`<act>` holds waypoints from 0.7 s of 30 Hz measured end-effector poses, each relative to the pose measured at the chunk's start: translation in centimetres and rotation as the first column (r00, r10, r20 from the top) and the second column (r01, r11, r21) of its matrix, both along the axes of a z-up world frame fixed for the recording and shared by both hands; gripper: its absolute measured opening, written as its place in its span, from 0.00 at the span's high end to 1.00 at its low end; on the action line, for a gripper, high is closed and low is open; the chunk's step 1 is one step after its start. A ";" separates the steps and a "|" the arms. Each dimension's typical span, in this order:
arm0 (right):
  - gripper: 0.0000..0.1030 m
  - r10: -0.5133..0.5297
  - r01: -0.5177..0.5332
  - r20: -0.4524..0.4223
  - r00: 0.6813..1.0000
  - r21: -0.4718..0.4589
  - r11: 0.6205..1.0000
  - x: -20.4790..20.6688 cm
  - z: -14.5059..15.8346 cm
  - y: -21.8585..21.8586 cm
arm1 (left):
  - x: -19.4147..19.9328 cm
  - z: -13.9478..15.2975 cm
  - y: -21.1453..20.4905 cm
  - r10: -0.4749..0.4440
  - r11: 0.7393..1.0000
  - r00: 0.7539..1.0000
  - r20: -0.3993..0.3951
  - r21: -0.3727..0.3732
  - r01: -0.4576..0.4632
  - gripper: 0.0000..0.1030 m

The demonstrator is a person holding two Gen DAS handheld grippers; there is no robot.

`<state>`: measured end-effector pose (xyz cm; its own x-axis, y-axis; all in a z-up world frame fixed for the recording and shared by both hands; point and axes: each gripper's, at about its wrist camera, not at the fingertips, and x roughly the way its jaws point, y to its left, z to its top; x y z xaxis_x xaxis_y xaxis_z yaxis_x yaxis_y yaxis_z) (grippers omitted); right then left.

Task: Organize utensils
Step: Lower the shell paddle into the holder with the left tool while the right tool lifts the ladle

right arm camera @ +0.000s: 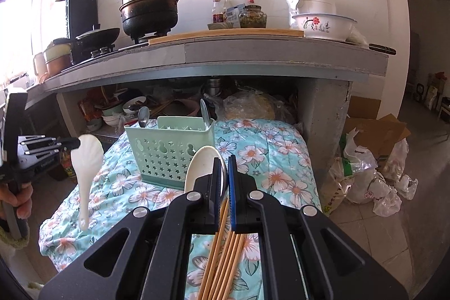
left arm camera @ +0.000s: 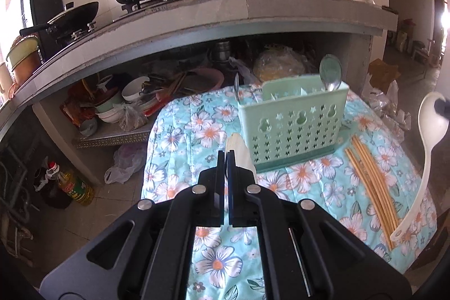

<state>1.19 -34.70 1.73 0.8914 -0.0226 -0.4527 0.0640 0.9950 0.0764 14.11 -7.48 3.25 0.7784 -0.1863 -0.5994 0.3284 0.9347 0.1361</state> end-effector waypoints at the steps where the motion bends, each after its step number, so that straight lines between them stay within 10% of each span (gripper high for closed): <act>1: 0.95 -0.001 0.001 0.000 1.000 0.004 1.000 -0.1 0.0 0.0 | 0.2 1.0 0.2 0.000 1.000 1.000 0.019 -0.019 0.000 0.99; 10: 0.95 0.001 -0.001 0.004 1.000 0.025 1.000 -0.4 -0.2 -0.4 | 3.7 9.8 -0.1 0.049 0.981 0.974 0.222 -0.192 -0.006 0.99; 21: 0.95 -0.006 0.006 -0.008 1.000 0.042 0.999 -0.4 -0.5 -1.0 | 10.6 10.2 -3.7 0.095 0.963 0.952 0.291 -0.269 -0.014 0.99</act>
